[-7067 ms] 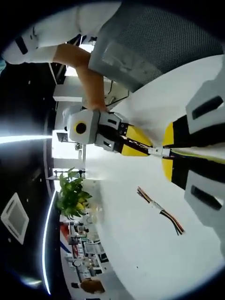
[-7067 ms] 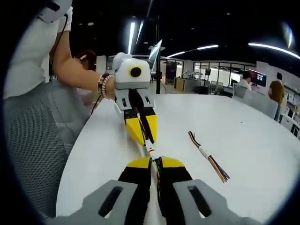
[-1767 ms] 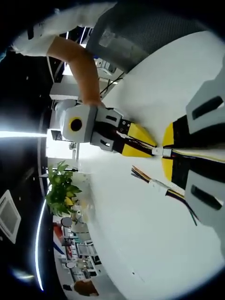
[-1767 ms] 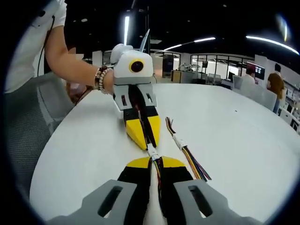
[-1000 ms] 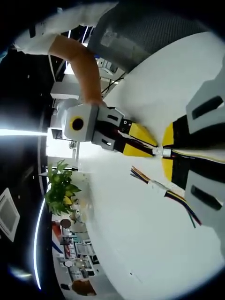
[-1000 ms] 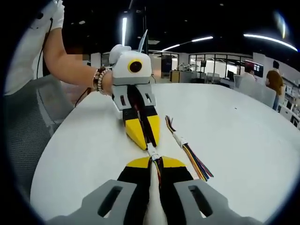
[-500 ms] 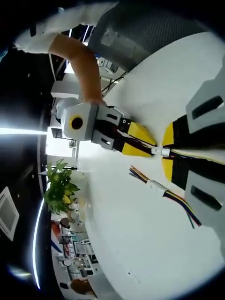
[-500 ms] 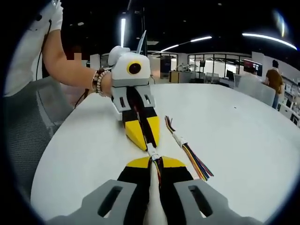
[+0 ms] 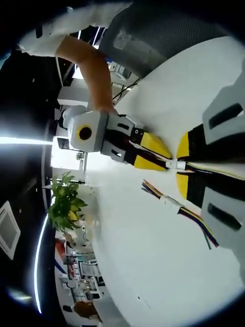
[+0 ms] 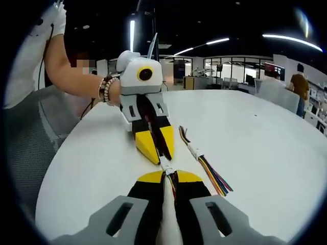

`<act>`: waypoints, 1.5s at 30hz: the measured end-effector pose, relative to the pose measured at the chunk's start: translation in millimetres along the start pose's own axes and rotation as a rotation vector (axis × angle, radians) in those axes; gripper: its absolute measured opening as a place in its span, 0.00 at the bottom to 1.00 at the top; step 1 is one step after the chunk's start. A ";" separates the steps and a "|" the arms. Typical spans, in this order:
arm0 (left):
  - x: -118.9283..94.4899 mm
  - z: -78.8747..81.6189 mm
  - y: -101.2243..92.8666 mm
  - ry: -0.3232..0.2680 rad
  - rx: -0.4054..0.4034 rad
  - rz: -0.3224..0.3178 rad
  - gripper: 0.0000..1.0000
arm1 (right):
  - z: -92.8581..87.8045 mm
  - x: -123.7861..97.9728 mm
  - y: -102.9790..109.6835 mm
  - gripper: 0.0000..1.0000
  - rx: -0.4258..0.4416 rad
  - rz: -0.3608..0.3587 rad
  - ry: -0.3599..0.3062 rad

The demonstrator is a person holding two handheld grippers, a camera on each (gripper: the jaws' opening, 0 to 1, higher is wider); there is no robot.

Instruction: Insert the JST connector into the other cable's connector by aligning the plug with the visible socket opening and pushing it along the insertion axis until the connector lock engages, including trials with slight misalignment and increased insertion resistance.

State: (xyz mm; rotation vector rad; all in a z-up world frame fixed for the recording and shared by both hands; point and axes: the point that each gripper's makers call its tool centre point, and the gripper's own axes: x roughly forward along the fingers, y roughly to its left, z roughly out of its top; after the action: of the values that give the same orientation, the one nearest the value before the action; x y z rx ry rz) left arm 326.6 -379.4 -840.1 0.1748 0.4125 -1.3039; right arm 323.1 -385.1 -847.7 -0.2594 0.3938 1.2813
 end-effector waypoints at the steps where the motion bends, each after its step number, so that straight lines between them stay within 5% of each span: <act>1: 0.1 0.3 0.3 0.000 0.000 0.000 0.07 | 0.2 0.3 0.1 0.06 0.002 0.001 0.000; 30: -4.7 15.2 -1.0 -0.030 -0.027 0.016 0.19 | 11.5 -12.4 -2.9 0.16 0.029 -0.030 -0.008; 45: -15.0 25.3 2.0 -0.048 -0.057 0.068 0.38 | 23.9 -25.3 -3.4 0.22 0.022 -0.073 -0.010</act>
State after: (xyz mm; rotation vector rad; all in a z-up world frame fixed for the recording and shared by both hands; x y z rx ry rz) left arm 330.4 -374.4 -811.3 0.1089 0.3995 -1.2256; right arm 323.8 -398.5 -815.4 -0.2472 0.3865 1.2061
